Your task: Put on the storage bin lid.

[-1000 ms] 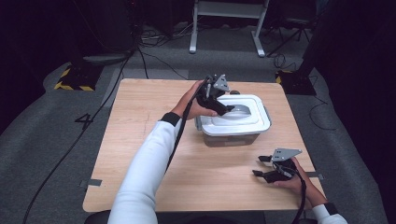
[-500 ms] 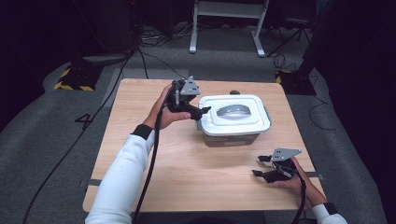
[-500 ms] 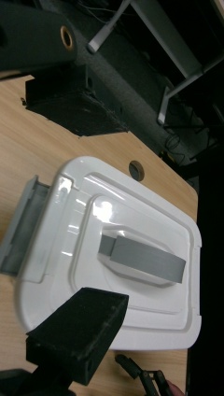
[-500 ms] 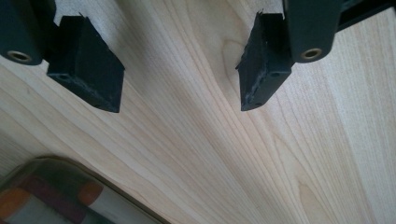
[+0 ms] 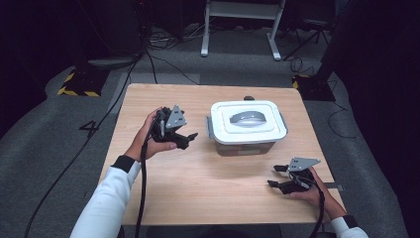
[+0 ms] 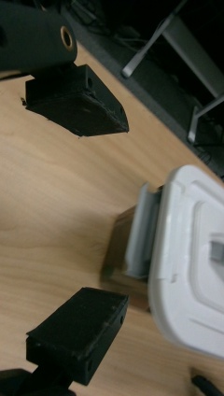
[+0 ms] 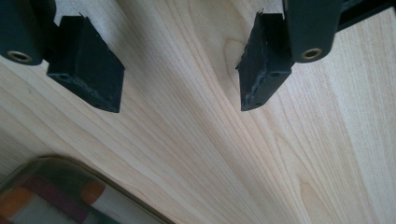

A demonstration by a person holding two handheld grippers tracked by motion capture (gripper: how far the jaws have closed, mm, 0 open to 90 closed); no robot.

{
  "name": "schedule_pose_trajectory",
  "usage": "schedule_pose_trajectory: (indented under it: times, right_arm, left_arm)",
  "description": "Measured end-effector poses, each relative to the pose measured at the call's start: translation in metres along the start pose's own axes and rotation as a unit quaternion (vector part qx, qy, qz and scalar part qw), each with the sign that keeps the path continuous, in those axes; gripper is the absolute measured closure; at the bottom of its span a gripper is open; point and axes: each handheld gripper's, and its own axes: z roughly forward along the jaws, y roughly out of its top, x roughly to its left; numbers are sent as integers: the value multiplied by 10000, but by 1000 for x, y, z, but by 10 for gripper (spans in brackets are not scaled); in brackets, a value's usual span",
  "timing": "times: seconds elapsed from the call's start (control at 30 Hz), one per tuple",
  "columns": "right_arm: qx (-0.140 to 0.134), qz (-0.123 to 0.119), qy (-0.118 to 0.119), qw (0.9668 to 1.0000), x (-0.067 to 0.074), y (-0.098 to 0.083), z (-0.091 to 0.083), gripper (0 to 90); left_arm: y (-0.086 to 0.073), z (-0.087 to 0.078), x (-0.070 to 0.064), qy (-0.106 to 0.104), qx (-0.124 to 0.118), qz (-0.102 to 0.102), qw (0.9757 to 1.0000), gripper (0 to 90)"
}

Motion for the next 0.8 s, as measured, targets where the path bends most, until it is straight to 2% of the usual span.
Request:
schedule_pose_trajectory:
  times: [0.07, 0.2, 0.27, 0.33, 0.43, 0.47, 0.6, 0.7, 0.73, 0.77, 0.8]
  right_arm:
    - [-6, 8, -23, 10000, 0, 0, 0, 309]
    - [-13, 27, -80, 10000, 1, -1, -1, 301]
    - [-13, 36, -94, 9999, 1, -1, -1, 299]
    - [-6, 41, -103, 9999, 1, -1, 0, 287]
    - [1, 53, -114, 9999, 1, -1, 0, 279]
    - [-2, 63, -127, 9999, 1, -1, 0, 275]
    - [6, 103, -180, 9998, 1, -1, 0, 256]
    - [18, 172, -239, 9996, 2, -1, 0, 239]
    - [18, 176, -249, 9995, 1, -1, 0, 234]
    - [22, 181, -261, 9995, 1, -1, 0, 229]
    - [28, 184, -278, 9994, 1, -1, 0, 218]
  left_arm:
    - [-12, 1, -6, 10, 136, -5, 9999, 161]
    - [-43, 5, -22, -5, 298, -203, 9993, 162]
    - [-57, 8, -32, 32, 504, -129, 9986, 163]
    - [-71, 9, -42, 43, 585, -308, 9978, 166]
    - [-81, 9, -50, 29, 640, -274, 9976, 168]
    - [-91, 10, -58, 7, 723, -191, 9972, 168]
    - [-108, 9, -70, -60, 776, -353, 9963, 168]
    - [-118, 9, -78, -132, 824, -326, 9960, 171]
    - [-121, 9, -80, -191, 804, -412, 9957, 172]
    - [-121, 9, -80, -191, 804, -412, 9957, 172]
    - [-127, 9, -83, -301, 775, -582, 9948, 172]
